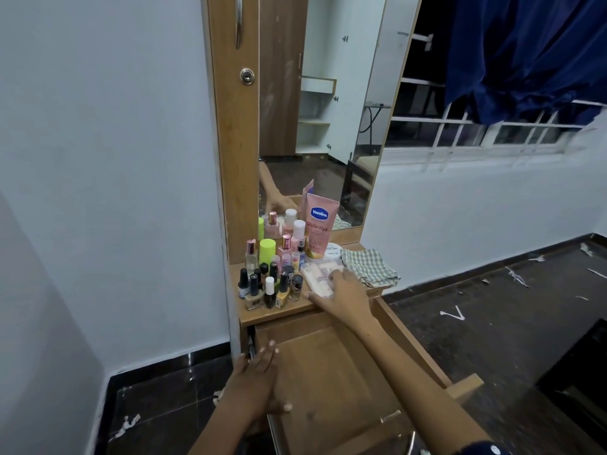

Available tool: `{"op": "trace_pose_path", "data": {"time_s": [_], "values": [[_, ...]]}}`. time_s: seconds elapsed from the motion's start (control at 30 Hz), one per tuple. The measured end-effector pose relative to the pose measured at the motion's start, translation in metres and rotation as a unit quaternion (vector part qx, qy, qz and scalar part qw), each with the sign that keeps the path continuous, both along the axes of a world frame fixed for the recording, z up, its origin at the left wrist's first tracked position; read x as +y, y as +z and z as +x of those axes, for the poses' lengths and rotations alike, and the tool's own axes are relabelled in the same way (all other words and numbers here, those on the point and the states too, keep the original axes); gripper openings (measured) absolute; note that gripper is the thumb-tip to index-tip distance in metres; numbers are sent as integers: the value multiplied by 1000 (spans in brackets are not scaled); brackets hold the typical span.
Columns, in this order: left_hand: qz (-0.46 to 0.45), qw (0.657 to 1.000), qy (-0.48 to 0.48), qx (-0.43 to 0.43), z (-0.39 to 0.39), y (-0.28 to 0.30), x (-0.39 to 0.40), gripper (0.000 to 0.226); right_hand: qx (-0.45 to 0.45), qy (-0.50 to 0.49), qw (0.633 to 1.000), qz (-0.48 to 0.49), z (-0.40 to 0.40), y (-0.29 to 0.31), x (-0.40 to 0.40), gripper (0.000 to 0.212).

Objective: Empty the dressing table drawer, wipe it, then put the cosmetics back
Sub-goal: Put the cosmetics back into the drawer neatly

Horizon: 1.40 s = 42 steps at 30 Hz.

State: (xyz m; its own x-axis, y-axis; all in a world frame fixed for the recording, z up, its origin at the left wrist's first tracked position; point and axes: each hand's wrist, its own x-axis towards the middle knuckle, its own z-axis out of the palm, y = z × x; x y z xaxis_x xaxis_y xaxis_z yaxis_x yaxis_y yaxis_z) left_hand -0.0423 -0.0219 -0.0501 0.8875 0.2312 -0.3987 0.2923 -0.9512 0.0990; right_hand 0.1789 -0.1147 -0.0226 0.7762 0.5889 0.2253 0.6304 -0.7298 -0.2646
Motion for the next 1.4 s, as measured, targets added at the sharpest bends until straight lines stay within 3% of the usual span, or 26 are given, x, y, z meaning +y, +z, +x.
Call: {"op": "trace_pose_path", "data": {"time_s": [0.13,0.33,0.7,0.83,0.9,1.07,1.2,1.3,1.4], "values": [[2,1000,1,4,0,0,-2,97,20,-46,998,-24,1,5,11,81],[3,1000,5,13,2,0,-2,99,59,-86,994,-35,-7,8,12,92],[0,1000,8,11,0,-1,-2,98,118,-66,991,0,-41,18,-41,90],[-5,1000,6,11,2,-1,-1,99,167,-28,985,31,-55,23,-92,68],[-4,1000,5,5,1,-2,-1,99,196,-17,981,8,-59,16,-106,65],[-1,1000,5,-4,-1,-2,-1,99,217,-54,971,-91,-48,-31,-101,84],[-5,1000,4,-3,-1,-2,0,99,179,-74,973,-123,-35,-48,-85,90],[-7,1000,4,-6,-1,-4,0,100,145,-83,971,-170,-29,-60,-76,81],[-11,1000,5,-9,-1,-5,0,100,114,-14,965,-235,-30,-71,-71,65]]}}
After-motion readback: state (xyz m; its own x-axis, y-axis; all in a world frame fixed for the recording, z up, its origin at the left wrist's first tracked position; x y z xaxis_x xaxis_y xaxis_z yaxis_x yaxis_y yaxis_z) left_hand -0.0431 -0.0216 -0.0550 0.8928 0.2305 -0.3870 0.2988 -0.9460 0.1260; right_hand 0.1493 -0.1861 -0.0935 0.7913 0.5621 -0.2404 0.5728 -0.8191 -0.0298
